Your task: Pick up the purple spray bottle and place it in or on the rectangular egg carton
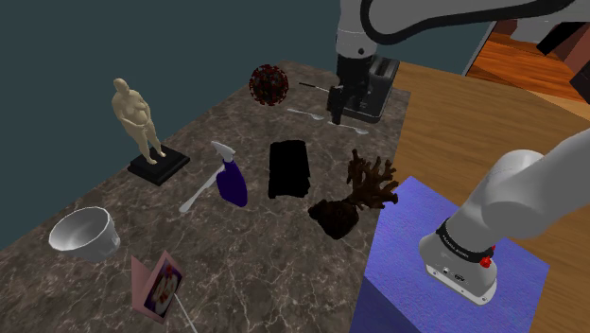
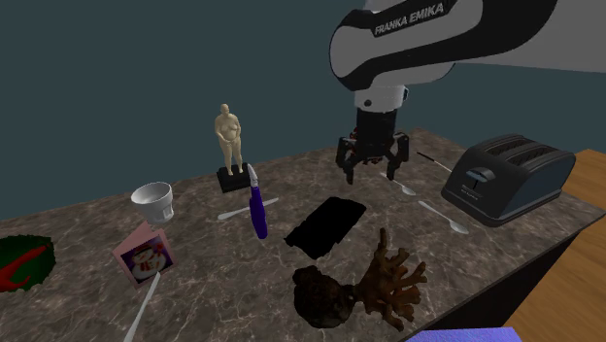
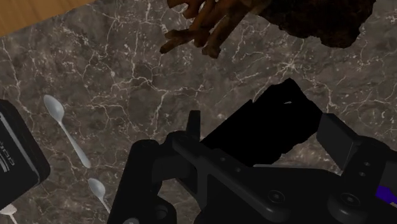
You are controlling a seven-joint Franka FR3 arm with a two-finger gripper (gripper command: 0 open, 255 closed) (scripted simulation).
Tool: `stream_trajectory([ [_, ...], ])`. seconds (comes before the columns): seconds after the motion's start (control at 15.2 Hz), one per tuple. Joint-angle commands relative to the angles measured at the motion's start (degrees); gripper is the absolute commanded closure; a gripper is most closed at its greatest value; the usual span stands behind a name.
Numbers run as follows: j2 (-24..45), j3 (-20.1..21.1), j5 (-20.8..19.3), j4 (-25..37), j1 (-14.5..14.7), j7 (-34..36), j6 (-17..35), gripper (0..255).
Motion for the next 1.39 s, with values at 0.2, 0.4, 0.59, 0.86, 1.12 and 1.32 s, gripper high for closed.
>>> stream_trajectory([
  [0.2,8.4,3.2,0.2,5.8,1.8,3.0,3.5,0],
  [0.4,13.6,5.0,-0.2,10.2,3.0,5.0,5.0,0],
  [0.59,18.9,6.7,-1.2,15.1,4.2,7.0,5.9,0],
  [0.86,26.4,8.5,-3.2,22.5,6.2,9.7,6.5,0],
  [1.12,34.3,9.9,-5.7,31.3,8.8,12.2,6.0,0],
  [1.32,40.6,10.5,-7.7,39.0,11.3,13.9,4.9,0],
])
